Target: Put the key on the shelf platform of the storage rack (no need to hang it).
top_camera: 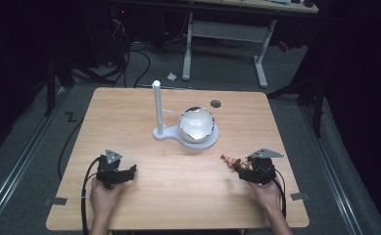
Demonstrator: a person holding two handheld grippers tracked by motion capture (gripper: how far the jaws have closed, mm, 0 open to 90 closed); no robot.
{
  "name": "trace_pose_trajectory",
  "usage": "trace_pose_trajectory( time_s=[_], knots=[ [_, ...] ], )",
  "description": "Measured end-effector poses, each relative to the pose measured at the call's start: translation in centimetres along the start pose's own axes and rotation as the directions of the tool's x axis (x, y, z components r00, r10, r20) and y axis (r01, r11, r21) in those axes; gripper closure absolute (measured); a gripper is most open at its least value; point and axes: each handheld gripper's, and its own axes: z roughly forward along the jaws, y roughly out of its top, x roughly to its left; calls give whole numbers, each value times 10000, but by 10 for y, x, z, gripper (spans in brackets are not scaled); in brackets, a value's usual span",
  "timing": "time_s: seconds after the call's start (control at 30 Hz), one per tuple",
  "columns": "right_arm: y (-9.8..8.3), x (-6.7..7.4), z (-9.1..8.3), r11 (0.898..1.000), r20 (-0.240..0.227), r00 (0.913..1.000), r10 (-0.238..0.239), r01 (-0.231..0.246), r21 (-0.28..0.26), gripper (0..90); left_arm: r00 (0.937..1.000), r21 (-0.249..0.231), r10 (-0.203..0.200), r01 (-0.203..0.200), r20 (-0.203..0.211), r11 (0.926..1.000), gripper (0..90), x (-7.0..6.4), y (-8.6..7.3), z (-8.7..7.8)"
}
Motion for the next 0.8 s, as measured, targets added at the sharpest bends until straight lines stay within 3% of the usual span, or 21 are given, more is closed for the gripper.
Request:
trace_pose_trajectory(
  time_s=[0.17, 0.27, 0.47, 0.8],
  knots=[
    [6, 3, 9, 9999, 5, 9999, -158, 158, -42, 287, 9999, -33, -121, 121, -51, 9999, 209, -1, -1, 0],
    [7, 3, 16, 9999, -216, 9998, -24, 27, 157, 281, 10000, -20, -20, 20, -1, 10000, 209, 0, -1, 0],
    [5, 6, 26, 9985, -292, 9992, -288, 301, 459, 276, 10000, -10, -11, 11, 8, 10000, 209, 0, -1, 0],
    [4, -2, 41, 9950, -49, 9996, -285, 288, 957, 312, 10000, -11, -2, 2, 12, 10000, 209, 0, -1, 0]
  ],
)
